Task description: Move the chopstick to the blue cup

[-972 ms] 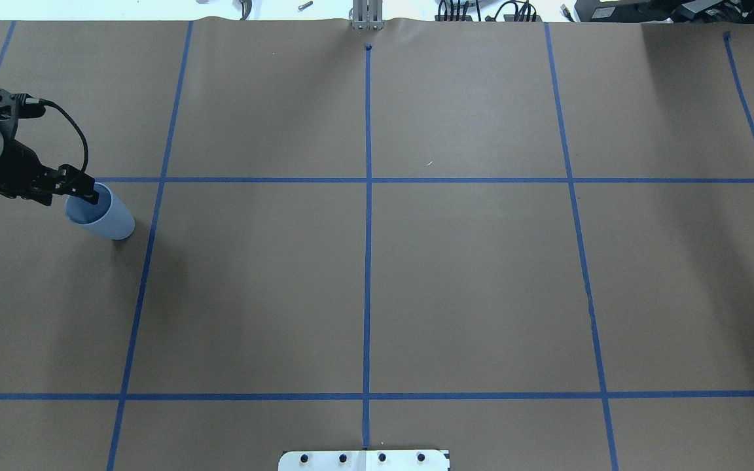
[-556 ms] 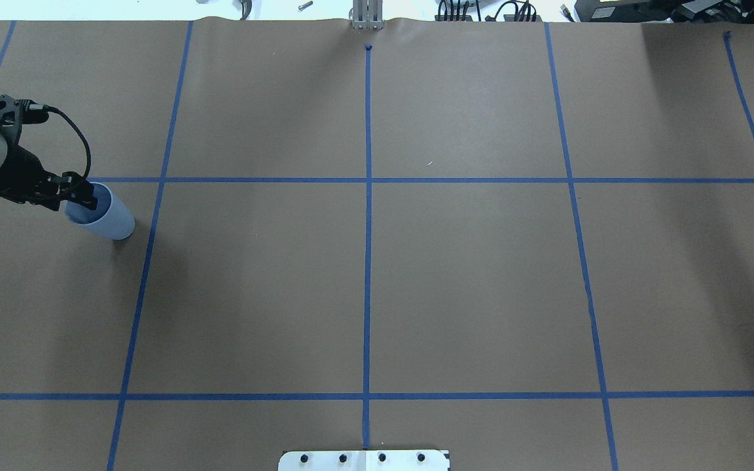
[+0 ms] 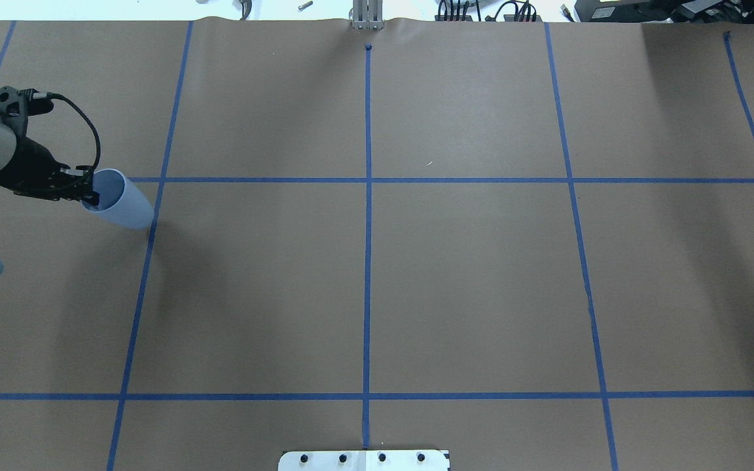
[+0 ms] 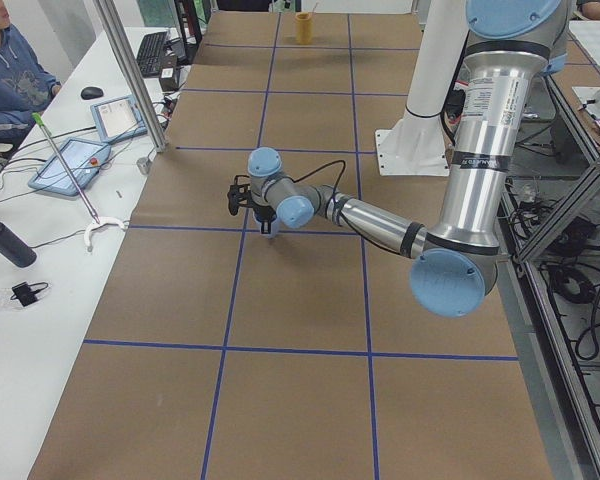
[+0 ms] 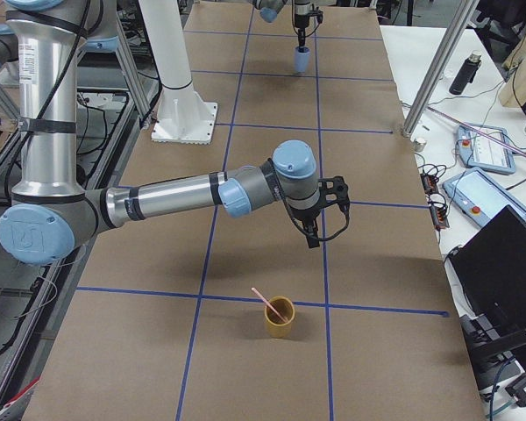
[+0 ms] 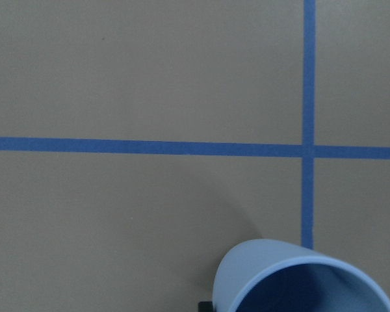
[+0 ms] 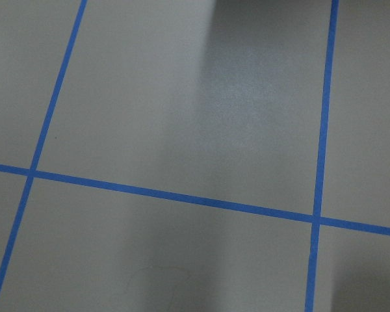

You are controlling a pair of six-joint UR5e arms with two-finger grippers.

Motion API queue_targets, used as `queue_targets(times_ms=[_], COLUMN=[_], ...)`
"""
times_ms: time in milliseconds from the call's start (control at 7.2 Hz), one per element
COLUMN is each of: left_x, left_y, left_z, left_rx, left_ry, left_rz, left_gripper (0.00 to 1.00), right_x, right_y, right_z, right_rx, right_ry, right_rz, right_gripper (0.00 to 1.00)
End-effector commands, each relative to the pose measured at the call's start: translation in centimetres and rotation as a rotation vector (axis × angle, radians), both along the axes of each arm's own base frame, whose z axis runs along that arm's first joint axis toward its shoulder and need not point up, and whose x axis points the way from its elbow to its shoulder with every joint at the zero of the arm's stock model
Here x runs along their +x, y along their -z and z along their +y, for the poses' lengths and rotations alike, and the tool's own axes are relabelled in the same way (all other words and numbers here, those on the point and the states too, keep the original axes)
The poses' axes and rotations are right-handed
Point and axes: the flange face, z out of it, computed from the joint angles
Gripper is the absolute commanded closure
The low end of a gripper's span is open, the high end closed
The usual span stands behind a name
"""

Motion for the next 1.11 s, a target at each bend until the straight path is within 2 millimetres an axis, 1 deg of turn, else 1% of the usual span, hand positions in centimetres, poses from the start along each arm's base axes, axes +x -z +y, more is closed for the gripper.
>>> queue_targets(times_ms=[0,139,278,417,556,694,833,972], left_x=[7.8,12.0,15.3,18.1,21.1,26.3,31.3,32.0], left_y=[11.2,16.8,21.6,25.0,26.8,29.6,31.2,30.8], left_z=[-0.1,0.5,0.2,-0.4,-0.9,-0.5,0.4,0.7], left_rx=[-0.113,-0.151,-0.147,-0.172,-0.194,-0.173,-0.198,-0.194], left_ry=[0.039,0.051,0.091,0.089,0.121,0.137,0.154,0.154], left_rz=[0.09,0.1,0.068,0.033,0.023,-0.007,-0.034,-0.047], left_gripper=[1.0,1.0,1.0,1.0,1.0,1.0,1.0,1.0], right_x=[-0.1,-0.1,-0.2,-0.4,-0.4,-0.5,-0.6,-0.7], right_y=[-0.1,-0.1,-0.2,-0.3,-0.3,-0.5,-0.5,-0.8], right_z=[0.0,0.0,0.0,0.0,0.1,0.2,0.2,0.1], right_rx=[-0.001,-0.001,-0.005,-0.008,-0.008,-0.011,-0.013,-0.016], right_ry=[0.002,0.002,0.003,0.006,0.008,0.01,0.011,0.014], right_rz=[0.0,0.0,0.001,0.002,0.002,0.002,0.002,0.003], right_gripper=[0.0,0.0,0.0,0.0,0.0,0.0,0.0,0.0])
